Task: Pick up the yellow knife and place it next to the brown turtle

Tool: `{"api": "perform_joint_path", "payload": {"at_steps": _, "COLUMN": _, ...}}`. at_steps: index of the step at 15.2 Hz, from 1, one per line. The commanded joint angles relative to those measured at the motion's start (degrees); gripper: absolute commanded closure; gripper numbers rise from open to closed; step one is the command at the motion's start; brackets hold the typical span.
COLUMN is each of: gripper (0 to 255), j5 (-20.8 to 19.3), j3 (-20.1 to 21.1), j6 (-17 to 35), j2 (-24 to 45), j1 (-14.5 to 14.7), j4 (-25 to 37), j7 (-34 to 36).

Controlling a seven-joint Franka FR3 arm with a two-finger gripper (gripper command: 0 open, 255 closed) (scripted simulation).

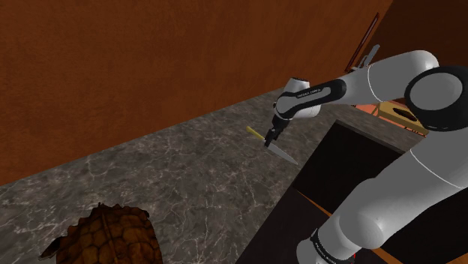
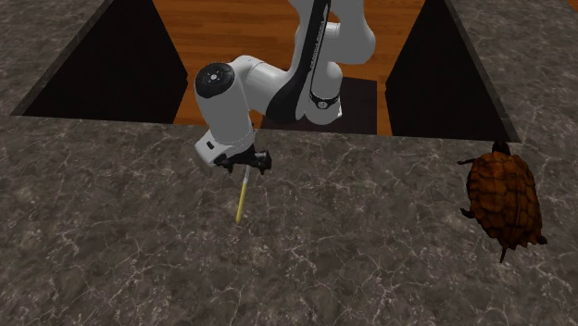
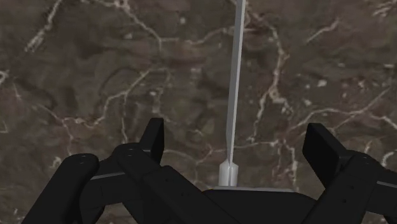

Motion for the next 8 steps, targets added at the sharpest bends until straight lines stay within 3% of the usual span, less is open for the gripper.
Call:
{"api": "perform_joint_path", "payload": {"at_steps": 1, "gripper": 0, "j5": 0.65, "j3": -0.17, "j6": 1.84, "j2": 1.48, "j1": 0.11, "j4": -0.39, "j7": -0.52}}
{"api": "perform_joint_path", "payload": {"at_steps": 8, "gripper": 0, "j5": 1.12, "j3": -0.24, "j6": 3.16, "j2": 2.47, "j1": 0.17, "j4": -0.78, "j7": -0.87}}
